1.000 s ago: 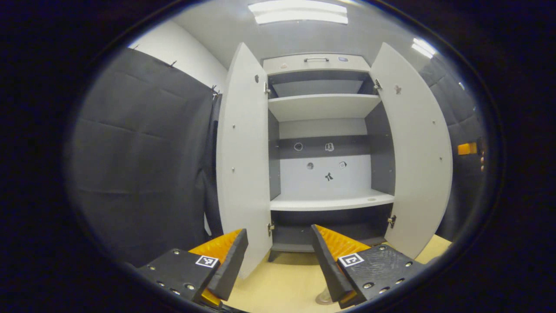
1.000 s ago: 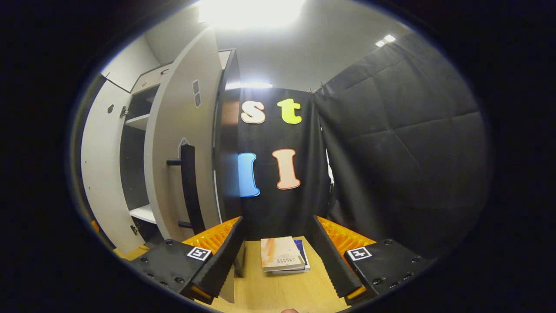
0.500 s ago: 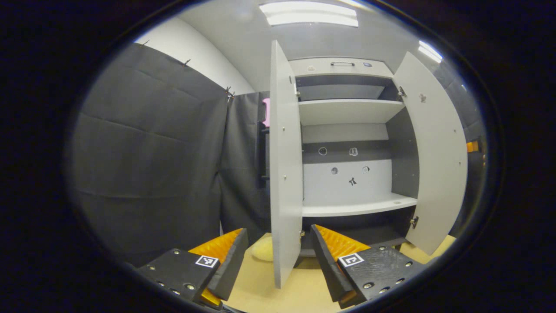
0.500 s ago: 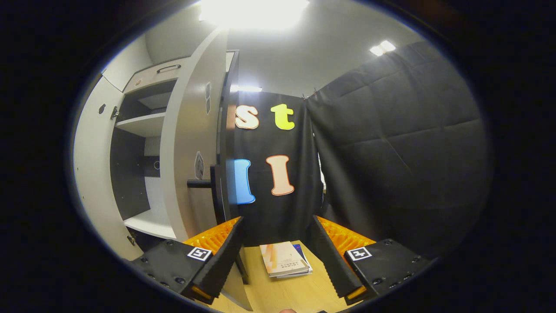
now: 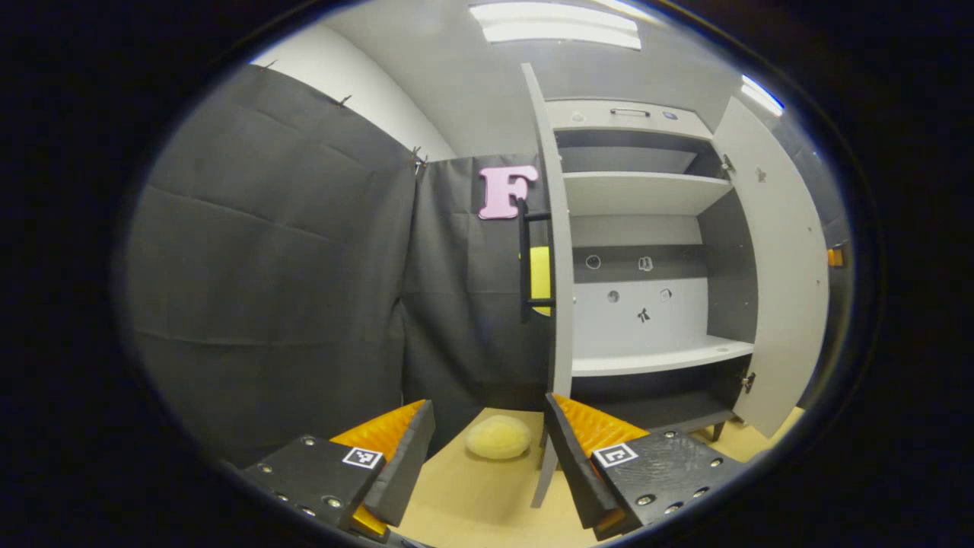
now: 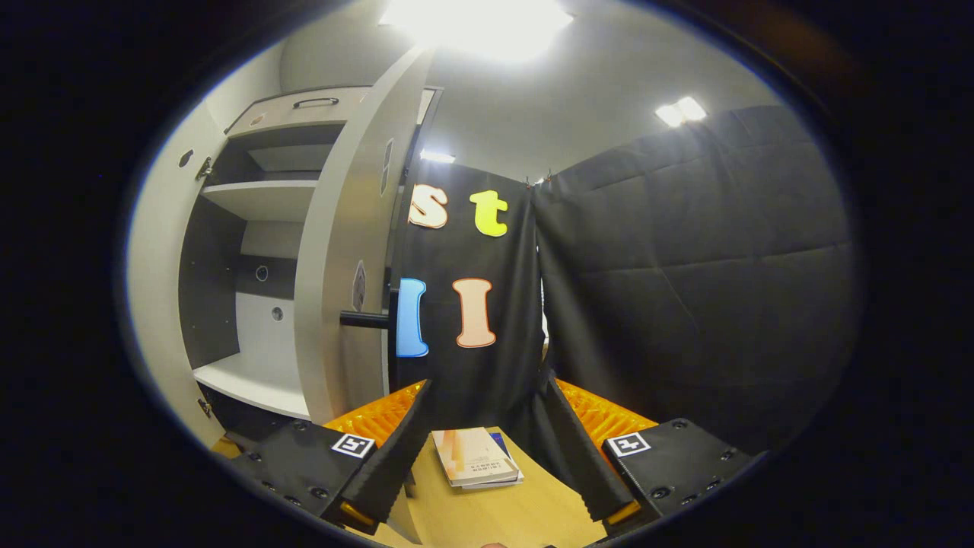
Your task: Grasp the bottle in the cabinet with the left hand and place it on the coaster, then close the right door with the right hand and the left door with the left hand.
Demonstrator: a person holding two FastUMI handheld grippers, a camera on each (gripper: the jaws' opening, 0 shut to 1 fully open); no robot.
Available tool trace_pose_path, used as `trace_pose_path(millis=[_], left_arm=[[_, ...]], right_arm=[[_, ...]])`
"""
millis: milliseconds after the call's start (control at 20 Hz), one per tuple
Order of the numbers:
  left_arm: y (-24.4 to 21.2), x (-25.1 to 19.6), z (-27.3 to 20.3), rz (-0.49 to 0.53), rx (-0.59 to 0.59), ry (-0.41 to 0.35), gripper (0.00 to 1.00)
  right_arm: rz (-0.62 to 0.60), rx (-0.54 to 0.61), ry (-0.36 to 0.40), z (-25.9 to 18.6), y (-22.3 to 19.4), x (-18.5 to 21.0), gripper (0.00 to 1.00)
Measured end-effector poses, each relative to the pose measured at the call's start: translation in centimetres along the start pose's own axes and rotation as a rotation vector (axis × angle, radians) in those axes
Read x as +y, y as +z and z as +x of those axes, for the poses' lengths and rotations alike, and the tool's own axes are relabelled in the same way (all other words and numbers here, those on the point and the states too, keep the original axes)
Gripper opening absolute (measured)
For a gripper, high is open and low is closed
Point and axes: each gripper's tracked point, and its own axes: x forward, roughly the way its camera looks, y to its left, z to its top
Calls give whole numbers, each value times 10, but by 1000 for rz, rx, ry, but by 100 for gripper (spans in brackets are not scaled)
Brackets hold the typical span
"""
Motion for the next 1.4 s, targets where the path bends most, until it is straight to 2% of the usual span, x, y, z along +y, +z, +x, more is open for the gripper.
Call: trace_pose_path(millis=[300, 350, 450, 500, 600, 650, 700, 1050, 1100, 1150, 1250, 1300, 1400], left_arm=[[-7, 13, 11, 0, 3, -30, 84], [-9, 14, 13, 6, 5, -34, 84], [-10, 16, 15, 16, 5, -38, 84], [-11, 18, 14, 16, 4, -39, 84], [-14, 22, 13, 8, 7, -43, 84], [-15, 26, 13, 7, 10, -42, 84], [-16, 26, 13, 7, 12, -40, 85], [-19, 36, 10, 4, 12, -13, 85], [-21, 39, 8, 2, 13, -7, 85], [-22, 42, 6, 0, 14, -2, 85], [-26, 51, 1, -3, 18, 12, 85], [-26, 56, -1, -3, 19, 19, 85], [-26, 66, -6, -5, 23, 31, 85]], right_arm=[[2, -23, 5, -15, 3, 28, 95], [3, -24, 6, -16, 3, 33, 92], [6, -30, 5, -19, 4, 40, 95], [11, -34, 6, -21, 4, 43, 92], [16, -42, 22, -23, 6, 54, 95], [17, -45, 35, -24, 6, 62, 92], [19, -47, 47, -25, 6, 69, 95], [23, -62, 91, -24, 8, 105, 95], [23, -65, 95, -23, 10, 110, 92], [26, -65, 100, -22, 10, 113, 95], [35, -59, 117, -21, 9, 121, 95], [40, -56, 127, -21, 9, 126, 92], [43, -51, 144, -20, 6, 137, 95]])
